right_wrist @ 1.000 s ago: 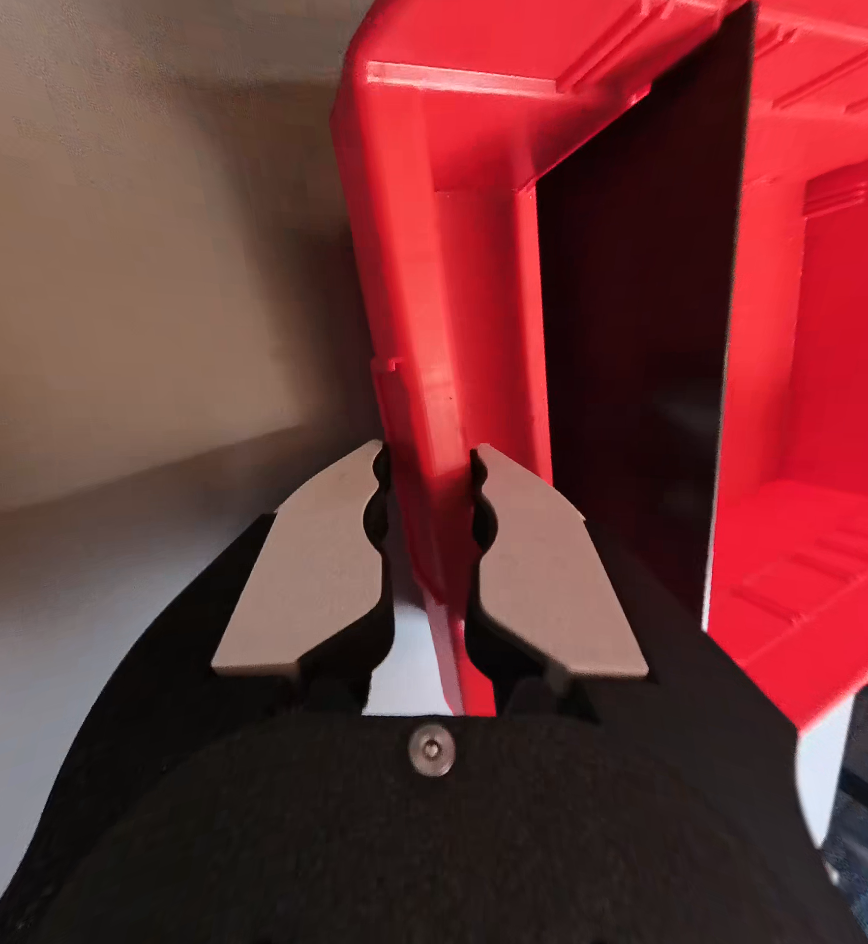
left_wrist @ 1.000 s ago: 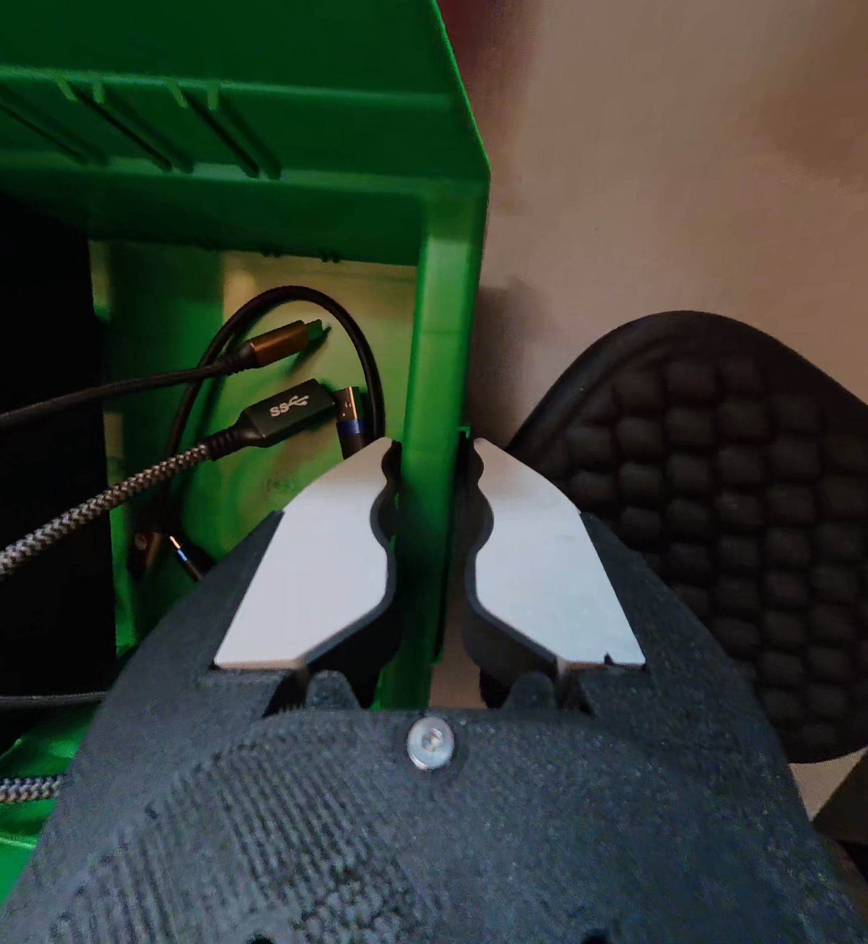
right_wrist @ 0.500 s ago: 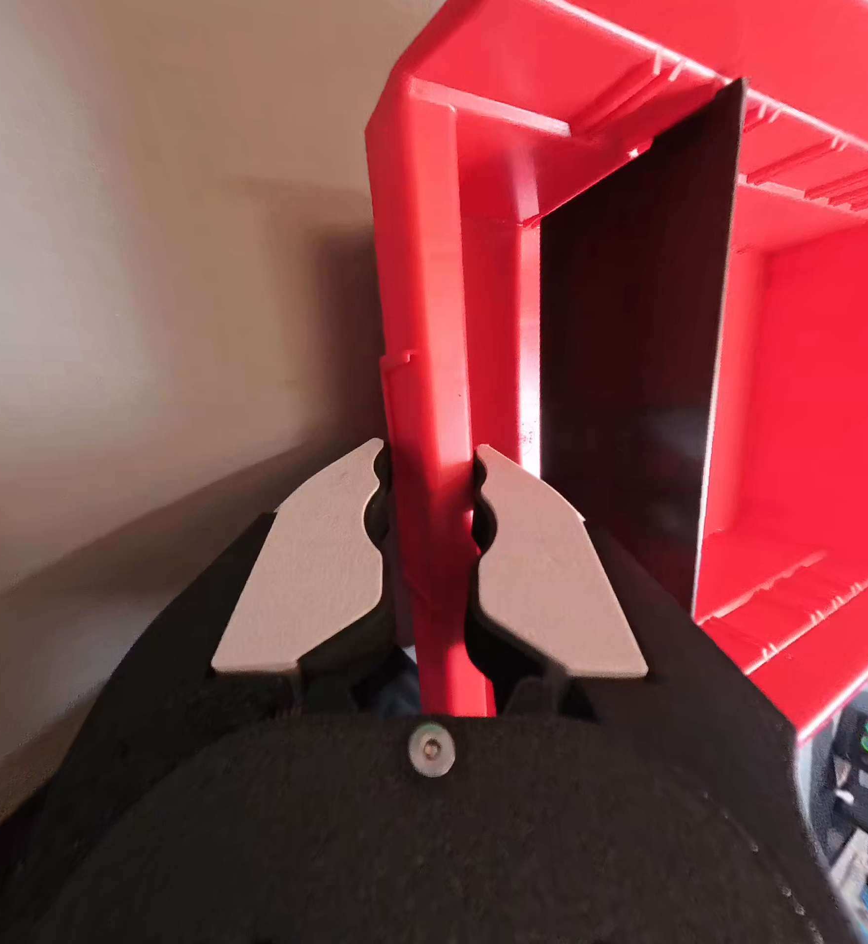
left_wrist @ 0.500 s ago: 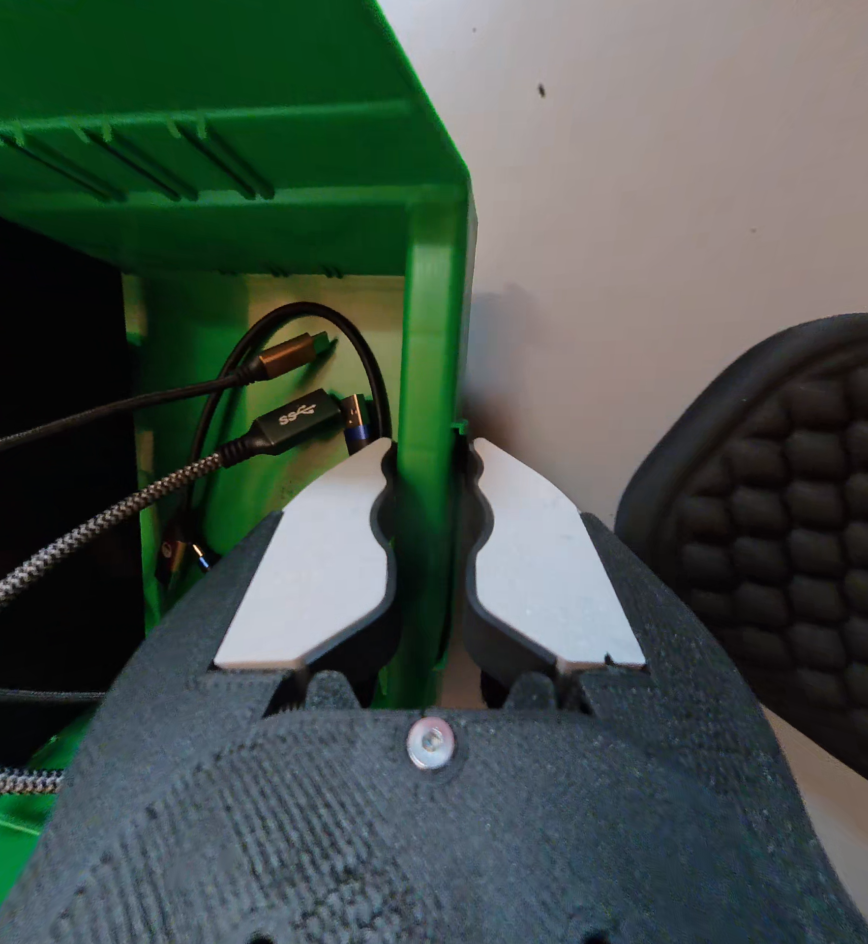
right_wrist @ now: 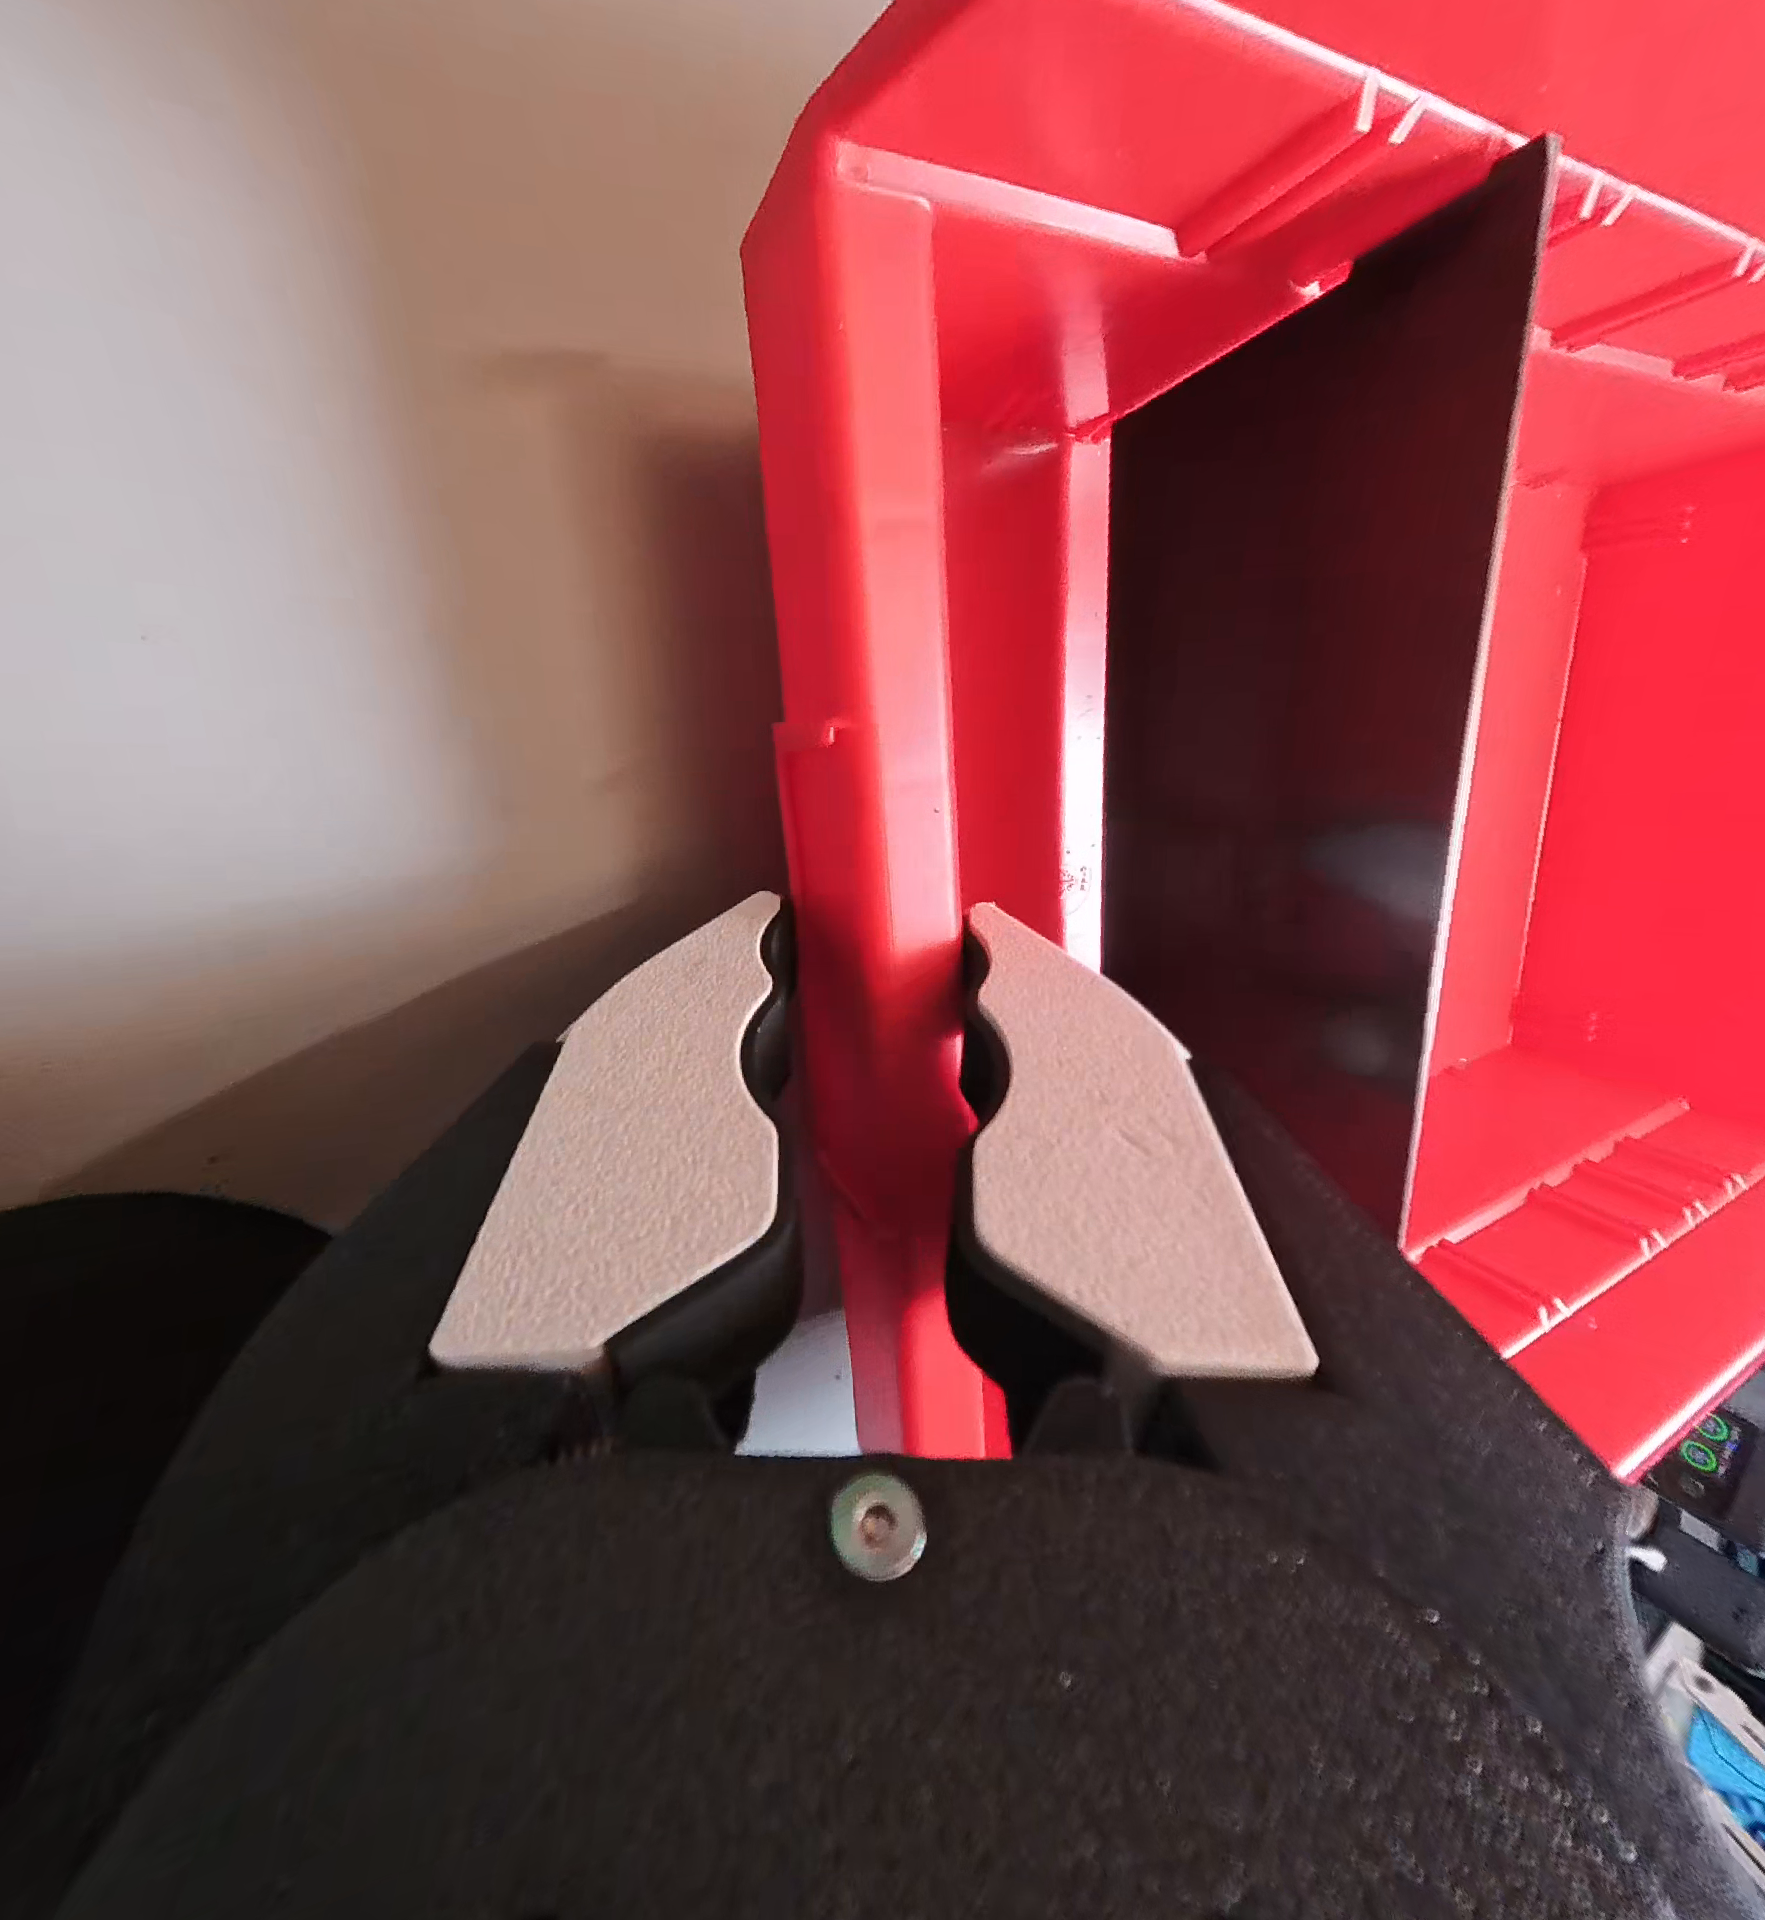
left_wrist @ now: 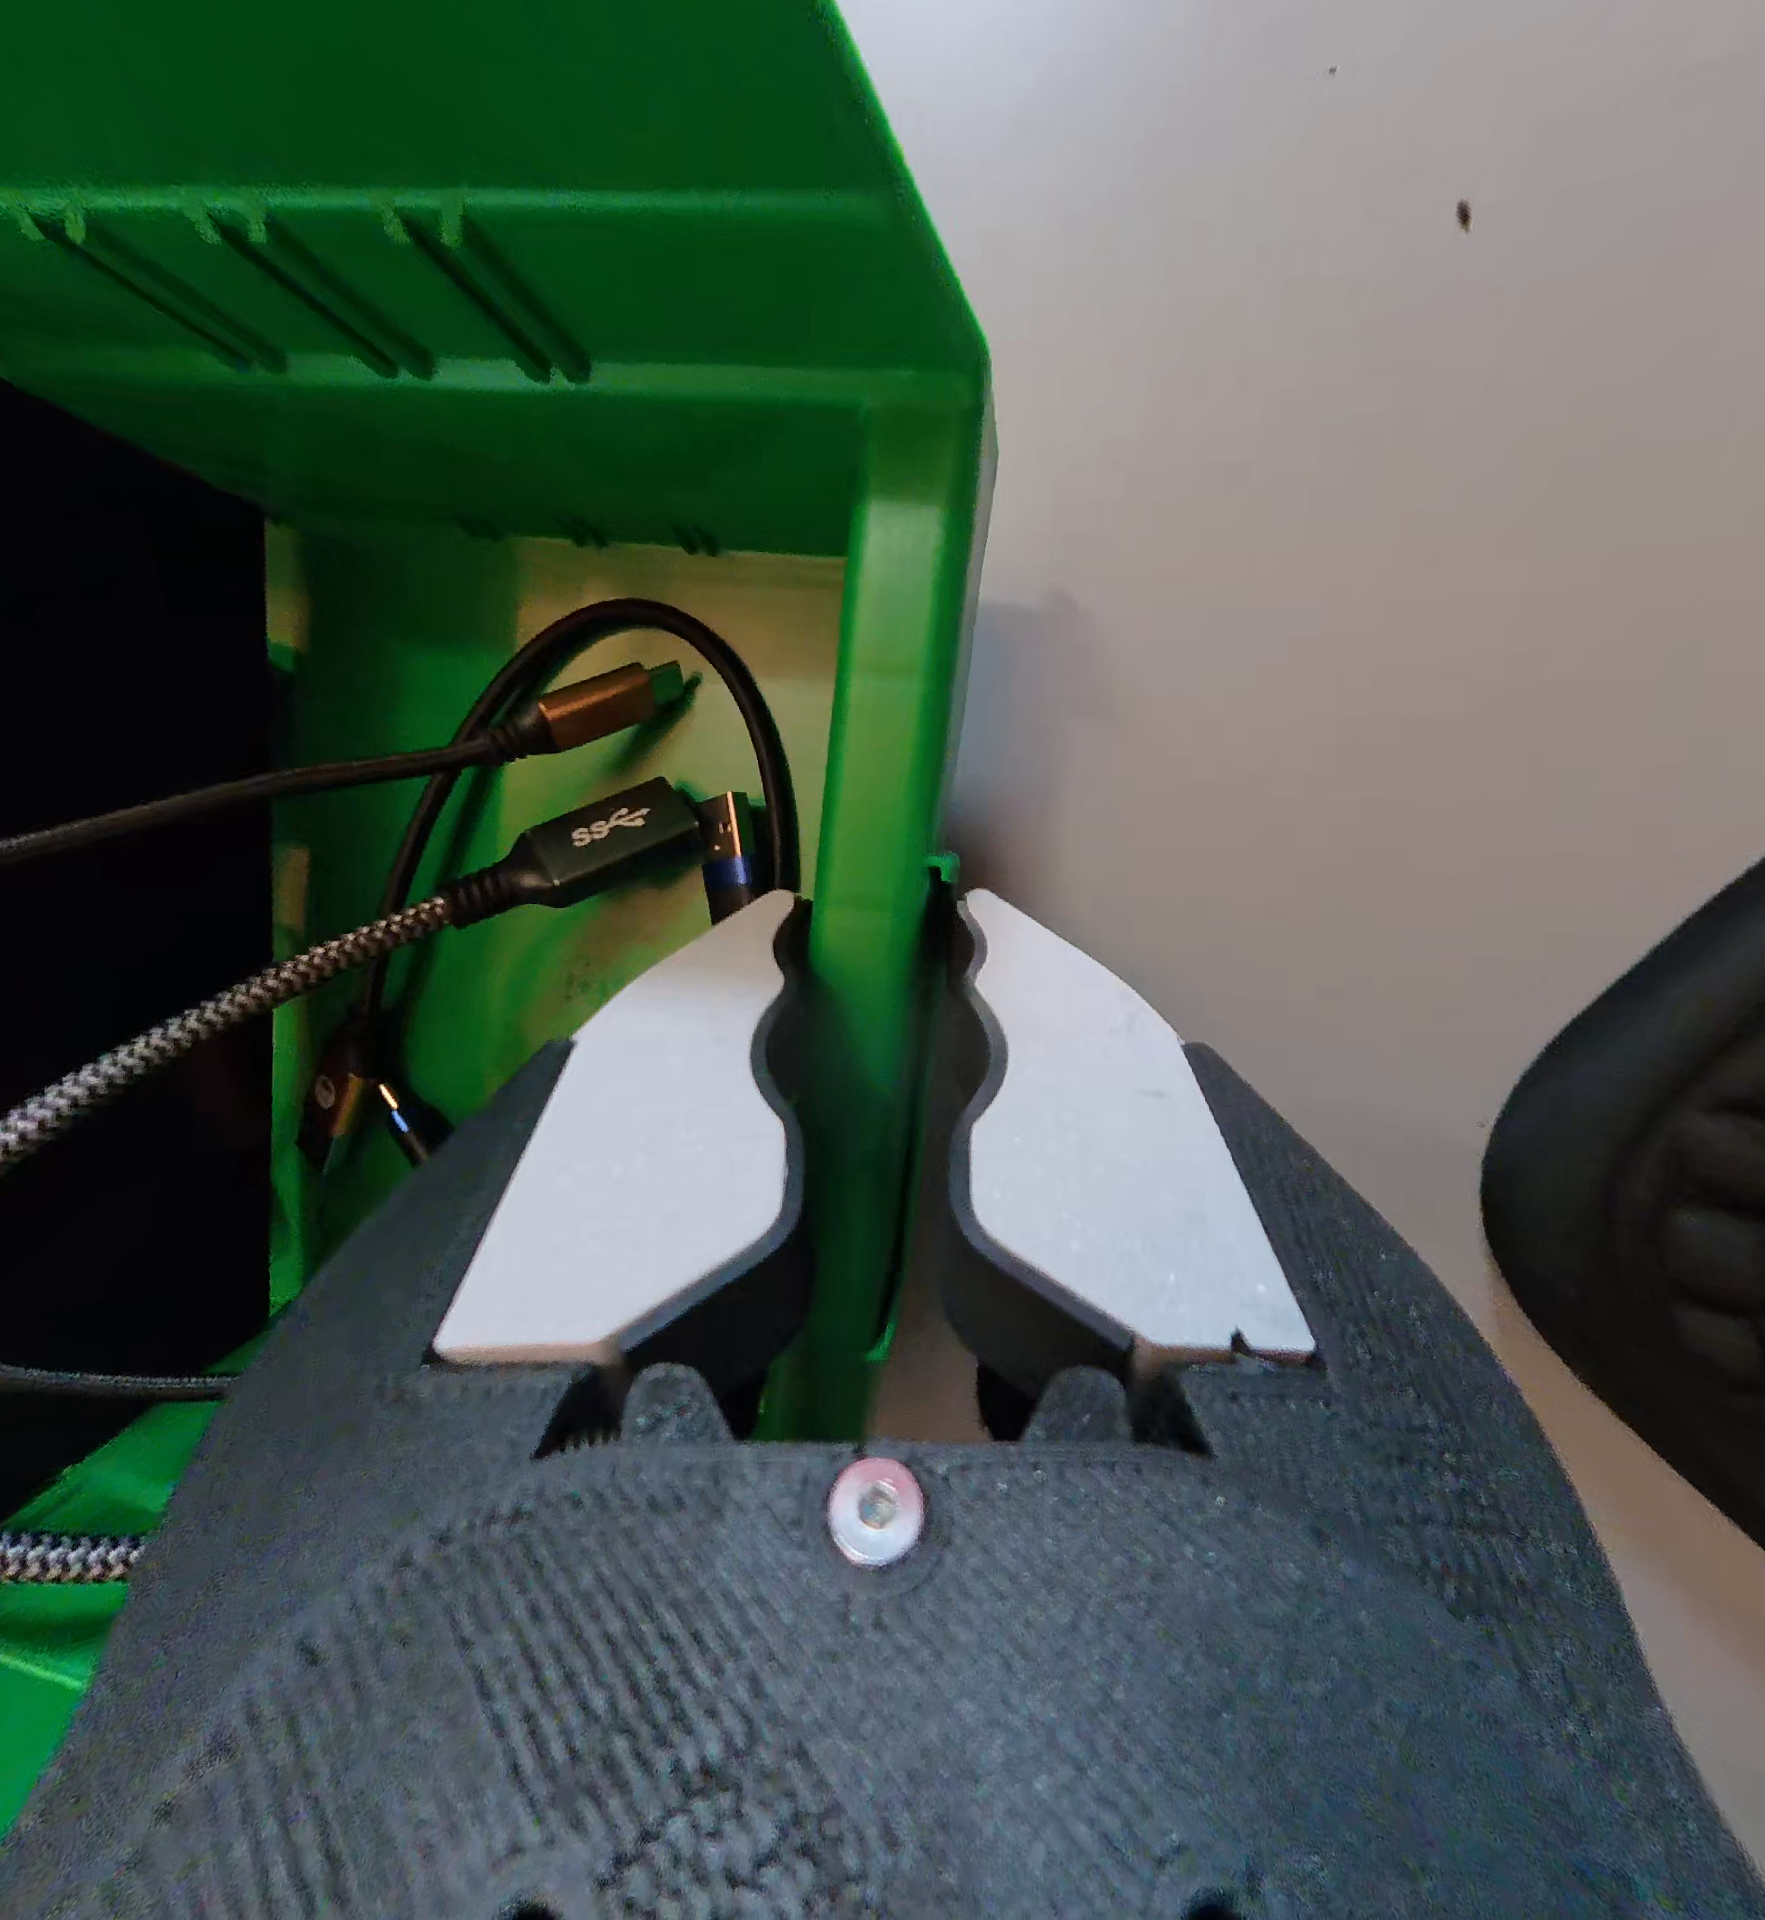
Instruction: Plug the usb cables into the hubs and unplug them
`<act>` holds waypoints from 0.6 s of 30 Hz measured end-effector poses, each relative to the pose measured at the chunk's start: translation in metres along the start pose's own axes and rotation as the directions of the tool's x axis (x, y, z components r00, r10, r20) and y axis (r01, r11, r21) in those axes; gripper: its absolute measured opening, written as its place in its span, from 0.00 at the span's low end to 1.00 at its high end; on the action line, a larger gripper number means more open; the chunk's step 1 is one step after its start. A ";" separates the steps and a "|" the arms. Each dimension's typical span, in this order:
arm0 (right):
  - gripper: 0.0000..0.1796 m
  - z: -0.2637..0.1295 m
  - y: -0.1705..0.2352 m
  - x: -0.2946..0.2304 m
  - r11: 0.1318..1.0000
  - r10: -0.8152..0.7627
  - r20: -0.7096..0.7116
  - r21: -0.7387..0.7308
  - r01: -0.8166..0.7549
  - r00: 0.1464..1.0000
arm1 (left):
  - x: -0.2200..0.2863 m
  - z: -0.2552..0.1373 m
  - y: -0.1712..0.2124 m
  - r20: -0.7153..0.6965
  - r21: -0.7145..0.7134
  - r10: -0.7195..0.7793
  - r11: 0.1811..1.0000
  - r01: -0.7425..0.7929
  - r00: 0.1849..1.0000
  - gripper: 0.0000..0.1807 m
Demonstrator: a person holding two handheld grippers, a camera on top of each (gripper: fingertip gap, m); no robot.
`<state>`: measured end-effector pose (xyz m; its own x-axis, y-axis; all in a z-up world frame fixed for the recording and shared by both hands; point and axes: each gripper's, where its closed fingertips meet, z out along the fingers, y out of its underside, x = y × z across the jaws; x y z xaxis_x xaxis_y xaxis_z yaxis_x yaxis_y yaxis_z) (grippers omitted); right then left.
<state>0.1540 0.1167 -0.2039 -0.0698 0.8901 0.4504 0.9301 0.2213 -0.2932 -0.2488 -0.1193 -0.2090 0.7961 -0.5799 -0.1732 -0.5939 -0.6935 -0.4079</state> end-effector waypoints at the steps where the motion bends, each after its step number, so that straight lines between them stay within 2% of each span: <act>1: 0.17 0.000 -0.001 0.000 1.000 0.007 -0.007 0.011 -0.007 1.000 | -0.001 0.000 0.000 0.005 0.000 -0.009 1.000 0.009 1.000 0.14; 3: 0.18 -0.003 -0.007 0.002 0.998 0.035 -0.035 0.060 -0.033 0.999 | -0.005 0.001 -0.001 0.024 0.002 -0.026 1.000 0.026 0.999 0.15; 6: 0.22 -0.022 -0.029 0.003 0.959 0.148 -0.023 0.247 -0.138 0.989 | -0.009 0.001 -0.001 0.048 0.006 -0.051 0.999 0.050 0.998 0.15; 11: 0.22 -0.062 -0.062 0.004 0.786 0.299 0.042 0.556 -0.270 0.953 | -0.012 0.000 0.002 0.084 -0.008 -0.095 0.995 0.096 0.992 0.17; 18: 0.20 -0.071 -0.069 0.001 0.630 0.371 0.076 0.711 -0.311 0.925 | -0.005 -0.005 0.012 0.091 -0.010 -0.110 0.994 0.112 0.990 0.15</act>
<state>0.1156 0.0741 -0.1232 0.2530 0.9363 0.2436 0.3513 0.1457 -0.9249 -0.2603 -0.1274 -0.2085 0.8640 -0.4584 -0.2080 -0.5023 -0.7579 -0.4162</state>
